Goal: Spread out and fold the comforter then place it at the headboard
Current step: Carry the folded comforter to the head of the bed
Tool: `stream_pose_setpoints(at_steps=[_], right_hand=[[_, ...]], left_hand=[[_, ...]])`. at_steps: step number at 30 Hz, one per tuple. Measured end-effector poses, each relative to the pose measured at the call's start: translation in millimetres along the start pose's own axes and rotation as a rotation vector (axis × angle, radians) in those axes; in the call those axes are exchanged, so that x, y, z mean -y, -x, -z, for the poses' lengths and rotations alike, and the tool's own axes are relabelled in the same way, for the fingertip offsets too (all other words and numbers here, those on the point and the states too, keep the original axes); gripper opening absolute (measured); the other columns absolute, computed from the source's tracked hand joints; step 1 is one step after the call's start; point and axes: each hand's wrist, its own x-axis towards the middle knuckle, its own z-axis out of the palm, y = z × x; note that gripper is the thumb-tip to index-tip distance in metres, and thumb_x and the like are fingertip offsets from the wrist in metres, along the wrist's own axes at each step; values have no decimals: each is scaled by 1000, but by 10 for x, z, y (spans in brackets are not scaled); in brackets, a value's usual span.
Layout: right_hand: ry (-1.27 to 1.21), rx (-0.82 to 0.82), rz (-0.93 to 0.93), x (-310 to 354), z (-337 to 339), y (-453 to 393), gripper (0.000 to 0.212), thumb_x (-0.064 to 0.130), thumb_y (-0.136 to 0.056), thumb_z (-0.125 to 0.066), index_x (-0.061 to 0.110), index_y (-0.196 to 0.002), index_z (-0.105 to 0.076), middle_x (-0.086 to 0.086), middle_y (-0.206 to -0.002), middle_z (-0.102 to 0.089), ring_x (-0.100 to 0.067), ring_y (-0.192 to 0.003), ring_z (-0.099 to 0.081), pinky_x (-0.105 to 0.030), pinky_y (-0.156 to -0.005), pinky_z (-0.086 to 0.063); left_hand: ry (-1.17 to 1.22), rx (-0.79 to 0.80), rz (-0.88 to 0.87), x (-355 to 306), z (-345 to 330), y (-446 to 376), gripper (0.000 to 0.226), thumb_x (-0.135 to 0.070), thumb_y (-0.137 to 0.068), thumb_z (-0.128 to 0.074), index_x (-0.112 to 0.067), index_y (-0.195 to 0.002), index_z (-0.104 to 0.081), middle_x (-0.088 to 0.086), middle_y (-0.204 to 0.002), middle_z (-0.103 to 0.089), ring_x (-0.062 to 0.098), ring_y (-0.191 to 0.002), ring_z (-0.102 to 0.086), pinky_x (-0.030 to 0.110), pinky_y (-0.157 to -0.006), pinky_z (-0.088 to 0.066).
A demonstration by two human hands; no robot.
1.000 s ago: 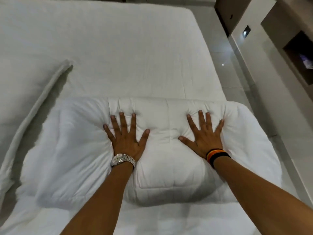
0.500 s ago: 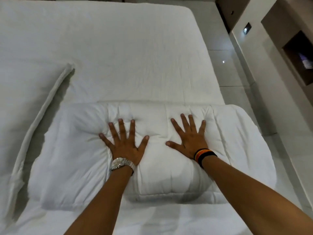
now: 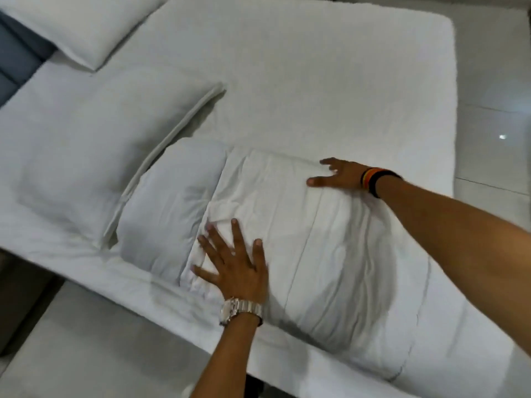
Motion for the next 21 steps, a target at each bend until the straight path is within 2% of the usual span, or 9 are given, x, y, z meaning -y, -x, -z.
stream_pose_setpoints(at_steps=[2,6,8,11,15,17,19,20,21], right_hand=[[8,78,-74,11,65,-194,133,107,-43,-57,42,-158,-35,8,-167,-31,-20,-154,-31,-48,-127,-19],[-5,214,-114,-5,-163,-506,137,107,-49,-54,34,-162,-29,7,-168,-29,-21,-153,-32,-49,-127,-20],[-43,285,-118,-43,-388,-595,138,105,-53,-54,29,-164,-25,4,-168,-30,-23,-152,-34,-48,-126,-23],[-67,321,-57,-106,-552,-628,138,107,-47,-54,30,-160,-35,1,-162,-41,-22,-142,-46,-43,-122,-31],[-109,324,-92,-158,-534,-672,128,105,-45,-59,28,-146,-53,-1,-143,-60,-25,-123,-61,-40,-112,-42],[-193,348,-128,-169,-563,-659,118,102,-42,-65,29,-135,-61,-1,-130,-68,-25,-116,-67,-43,-108,-47],[-337,357,-120,-142,-595,-552,102,97,-43,-73,35,-123,-66,0,-126,-72,-22,-112,-70,-41,-104,-50],[-407,338,-107,-108,-606,-476,101,95,-43,-76,36,-123,-65,0,-130,-70,-19,-112,-69,-39,-104,-49],[-460,307,-91,-50,-609,-390,108,93,-42,-78,33,-130,-62,2,-135,-67,-15,-111,-66,-35,-104,-46]], left_hand=[[125,20,157,-90,-61,225,69,-67,-103,-23,-46,-162,7,3,-170,29,25,-155,30,79,-114,2],[540,24,565,-263,-143,534,93,-81,-87,-44,-59,-156,13,-7,-166,38,28,-154,32,77,-117,-5],[751,12,726,-319,-178,637,104,-87,-74,-55,-68,-151,13,-8,-168,32,35,-158,17,70,-122,-13],[941,4,878,-352,-223,753,119,-93,-56,-65,-77,-143,14,7,-172,15,38,-157,-14,61,-122,-26],[988,-44,871,-364,-237,795,122,-91,-52,-73,-81,-140,10,13,-171,-14,40,-146,-42,57,-120,-32],[1015,-97,860,-356,-212,788,122,-88,-53,-77,-79,-144,3,-1,-163,-32,18,-143,-47,34,-117,-34],[1072,-168,823,-357,-169,751,124,-90,-47,-77,-75,-148,-6,-36,-138,-36,-22,-118,-47,5,-98,-34],[1093,-199,818,-361,-145,733,124,-91,-44,-76,-74,-148,-11,-42,-130,-33,-24,-110,-46,4,-92,-36],[1123,-214,816,-372,-81,719,123,-91,-43,-76,-73,-147,-14,-40,-134,-34,-17,-115,-47,9,-96,-37]])
